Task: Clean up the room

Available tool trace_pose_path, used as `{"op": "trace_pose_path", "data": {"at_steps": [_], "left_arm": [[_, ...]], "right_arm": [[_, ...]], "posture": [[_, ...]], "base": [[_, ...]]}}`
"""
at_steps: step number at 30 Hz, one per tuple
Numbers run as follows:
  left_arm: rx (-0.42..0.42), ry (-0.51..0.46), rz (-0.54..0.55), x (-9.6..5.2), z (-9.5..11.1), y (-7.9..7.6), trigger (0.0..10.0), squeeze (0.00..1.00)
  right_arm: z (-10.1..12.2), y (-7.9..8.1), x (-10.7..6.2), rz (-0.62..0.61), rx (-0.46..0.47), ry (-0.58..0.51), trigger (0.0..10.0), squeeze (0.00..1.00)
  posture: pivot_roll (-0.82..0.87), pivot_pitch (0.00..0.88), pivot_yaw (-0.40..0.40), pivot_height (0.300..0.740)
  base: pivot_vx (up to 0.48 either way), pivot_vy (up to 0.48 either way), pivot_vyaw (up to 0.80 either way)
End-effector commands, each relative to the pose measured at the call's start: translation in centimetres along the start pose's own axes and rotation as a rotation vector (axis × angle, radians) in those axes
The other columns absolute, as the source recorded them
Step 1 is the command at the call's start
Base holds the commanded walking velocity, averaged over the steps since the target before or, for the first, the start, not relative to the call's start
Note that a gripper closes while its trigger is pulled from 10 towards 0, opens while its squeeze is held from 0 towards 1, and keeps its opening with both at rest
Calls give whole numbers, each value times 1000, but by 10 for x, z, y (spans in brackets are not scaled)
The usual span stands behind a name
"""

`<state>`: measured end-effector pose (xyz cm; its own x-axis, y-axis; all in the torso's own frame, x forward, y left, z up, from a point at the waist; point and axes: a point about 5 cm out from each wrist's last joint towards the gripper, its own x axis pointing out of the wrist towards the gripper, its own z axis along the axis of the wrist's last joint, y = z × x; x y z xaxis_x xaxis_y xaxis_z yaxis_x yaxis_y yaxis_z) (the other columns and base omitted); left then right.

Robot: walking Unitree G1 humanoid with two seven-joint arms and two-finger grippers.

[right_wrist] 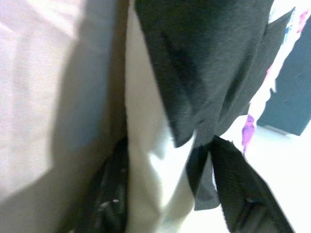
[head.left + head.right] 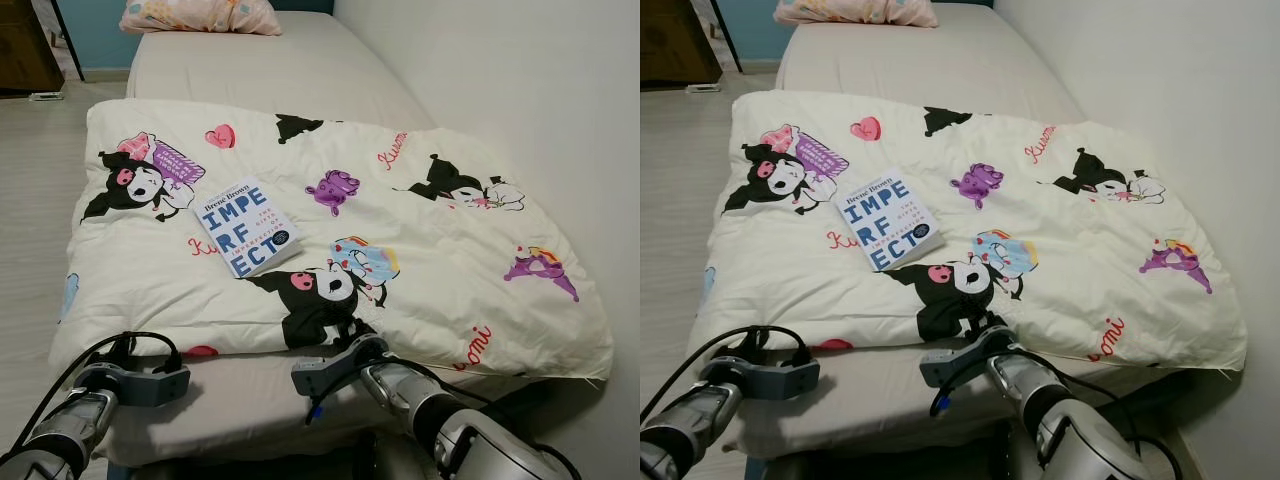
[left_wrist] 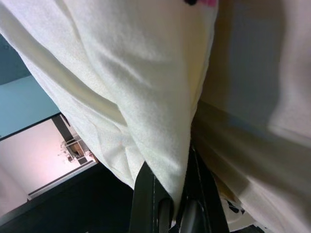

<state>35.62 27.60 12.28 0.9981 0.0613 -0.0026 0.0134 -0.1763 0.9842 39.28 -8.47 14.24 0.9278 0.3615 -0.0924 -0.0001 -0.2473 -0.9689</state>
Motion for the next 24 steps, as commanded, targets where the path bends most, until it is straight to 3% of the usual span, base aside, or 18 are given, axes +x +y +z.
{"op": "trace_pose_path", "data": {"at_steps": [1,17,19,24], "left_arm": [[0,16,-53,-6,-5,-11,0,0],[1,7,-36,-1,-5,-2,0,0],[-30,-21,-47,3,0,4,0,0],[-57,-50,-82,7,2,9,0,0]], "right_arm": [[4,16,-5,55,41,-4,0,0],[-3,18,-7,108,116,1,0,0],[-3,17,-7,150,182,-15,0,0],[0,17,-6,196,234,-53,0,0]], "posture": [[41,505,-90,568],[30,500,-86,568],[28,496,-80,568],[24,494,-78,568]], "base": [[0,0,0],[0,0,0],[0,0,0],[0,0,0]]}}
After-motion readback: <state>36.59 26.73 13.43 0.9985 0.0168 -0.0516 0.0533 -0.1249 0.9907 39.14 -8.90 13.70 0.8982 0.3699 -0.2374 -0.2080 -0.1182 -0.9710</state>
